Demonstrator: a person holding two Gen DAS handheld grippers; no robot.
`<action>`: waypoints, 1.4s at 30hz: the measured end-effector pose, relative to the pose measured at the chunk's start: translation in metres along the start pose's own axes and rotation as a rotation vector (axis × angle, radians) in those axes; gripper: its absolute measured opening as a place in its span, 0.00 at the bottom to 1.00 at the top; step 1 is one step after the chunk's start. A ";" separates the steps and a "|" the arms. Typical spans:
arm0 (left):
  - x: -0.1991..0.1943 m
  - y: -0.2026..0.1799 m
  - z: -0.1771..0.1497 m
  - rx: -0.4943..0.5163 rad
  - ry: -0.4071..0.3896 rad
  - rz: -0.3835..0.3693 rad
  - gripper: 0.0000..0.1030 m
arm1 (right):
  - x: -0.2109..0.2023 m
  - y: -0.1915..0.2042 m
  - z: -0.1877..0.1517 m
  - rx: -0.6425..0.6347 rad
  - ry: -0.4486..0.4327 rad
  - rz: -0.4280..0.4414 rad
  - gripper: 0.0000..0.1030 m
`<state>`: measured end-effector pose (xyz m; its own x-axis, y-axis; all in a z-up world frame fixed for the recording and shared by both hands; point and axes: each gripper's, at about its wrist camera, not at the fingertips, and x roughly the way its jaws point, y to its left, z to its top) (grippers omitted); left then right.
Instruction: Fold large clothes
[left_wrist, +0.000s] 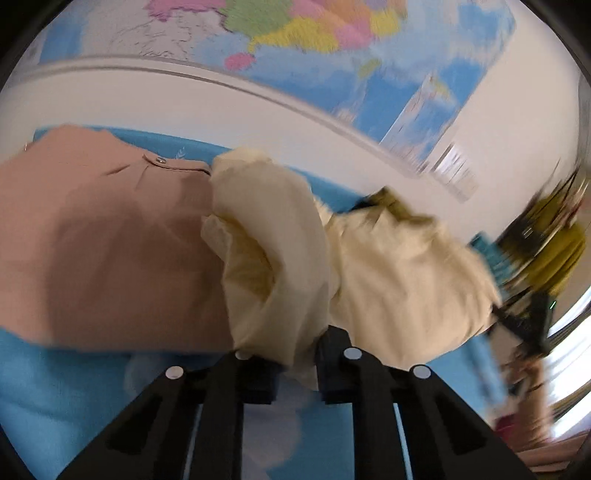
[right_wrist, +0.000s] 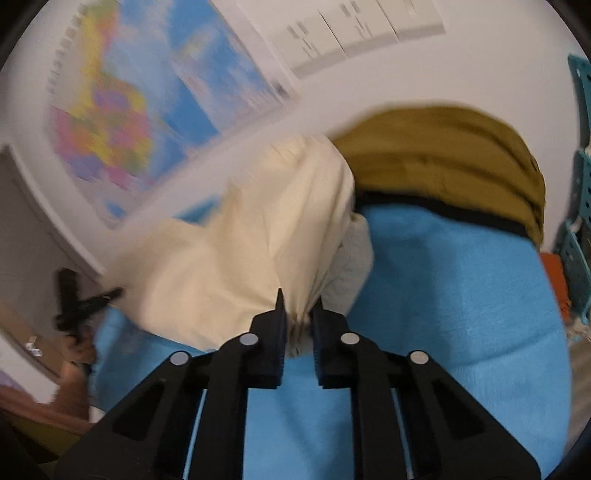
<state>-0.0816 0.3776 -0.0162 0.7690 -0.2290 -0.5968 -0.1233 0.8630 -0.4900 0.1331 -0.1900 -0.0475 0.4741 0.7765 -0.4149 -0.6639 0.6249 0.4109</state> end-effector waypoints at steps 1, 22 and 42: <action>-0.011 0.003 0.000 -0.041 0.012 -0.029 0.12 | -0.021 0.010 0.001 -0.018 -0.025 0.022 0.09; -0.016 -0.074 0.002 0.242 -0.006 0.186 0.64 | -0.034 0.047 -0.001 -0.161 -0.028 -0.231 0.60; 0.144 -0.100 0.007 0.342 0.251 0.305 0.03 | 0.102 0.100 0.010 -0.406 0.047 -0.332 0.04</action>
<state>0.0463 0.2615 -0.0486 0.5513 -0.0093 -0.8343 -0.0740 0.9955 -0.0600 0.1205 -0.0470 -0.0407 0.6765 0.5322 -0.5090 -0.6576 0.7477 -0.0922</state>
